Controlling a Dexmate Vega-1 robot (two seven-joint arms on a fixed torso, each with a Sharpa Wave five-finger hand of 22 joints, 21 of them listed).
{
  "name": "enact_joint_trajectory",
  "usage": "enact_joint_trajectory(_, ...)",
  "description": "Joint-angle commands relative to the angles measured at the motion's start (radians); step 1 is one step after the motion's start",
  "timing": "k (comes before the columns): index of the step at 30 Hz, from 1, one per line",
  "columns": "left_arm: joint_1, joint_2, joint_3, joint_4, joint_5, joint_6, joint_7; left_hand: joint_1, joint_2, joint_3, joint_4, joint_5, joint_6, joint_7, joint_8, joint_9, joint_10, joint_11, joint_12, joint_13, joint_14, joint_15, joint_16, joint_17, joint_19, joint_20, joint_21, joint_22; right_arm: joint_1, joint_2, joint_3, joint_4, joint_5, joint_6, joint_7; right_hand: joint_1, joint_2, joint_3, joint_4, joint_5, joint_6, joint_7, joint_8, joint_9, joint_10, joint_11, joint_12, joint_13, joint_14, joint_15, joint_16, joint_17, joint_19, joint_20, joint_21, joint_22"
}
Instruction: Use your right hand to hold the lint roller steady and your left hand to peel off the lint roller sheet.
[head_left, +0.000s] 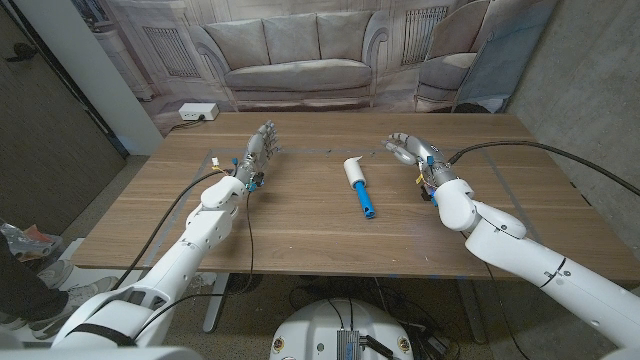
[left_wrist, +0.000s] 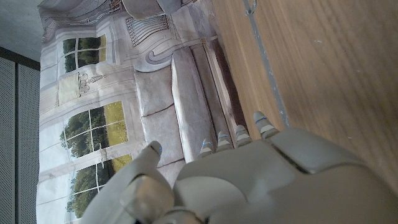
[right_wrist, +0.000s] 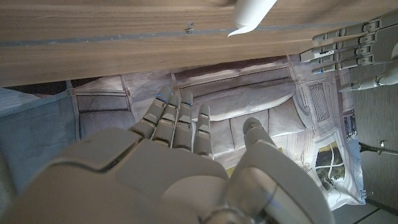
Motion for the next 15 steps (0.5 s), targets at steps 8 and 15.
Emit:
enact_joint_trajectory(8, -0.029, -0.018, -0.005, 0.049, 0.011, -0.003, -0.048, 0.010, 0.003, 0.006, -0.004, -0.004, 0.005, -0.001, 0.002, 0.003, -0.002, 0.003, -0.004, 0.006, 0.002, 0.005, -0.004, 0.006, 0.000, 0.004, -0.001, 0.006, 0.068, -0.021, -0.164, -0.131, -0.211, -0.283, 0.121, 0.021, 0.003, 0.019, -0.006, -0.001, 0.026, -0.004, 0.007, 0.004, 0.034, -0.009, 0.013, 0.001, 0.044, -0.023, 0.011, 0.002, 0.018, 0.001, -0.001, 0.002)
enact_joint_trajectory(15, -0.032, -0.020, -0.007, 0.054, 0.015, -0.001, -0.055, 0.011, 0.003, 0.006, -0.004, -0.006, 0.005, -0.002, 0.002, 0.003, -0.002, 0.002, -0.004, 0.006, 0.002, 0.005, -0.004, 0.007, 0.000, 0.004, -0.001, 0.006, 0.087, -0.010, -0.220, -0.149, -0.275, -0.353, 0.152, 0.036, 0.002, 0.030, -0.014, -0.001, 0.041, -0.007, 0.008, 0.004, 0.044, -0.018, 0.014, 0.000, 0.059, -0.033, 0.011, 0.000, 0.027, 0.000, -0.001, 0.002)
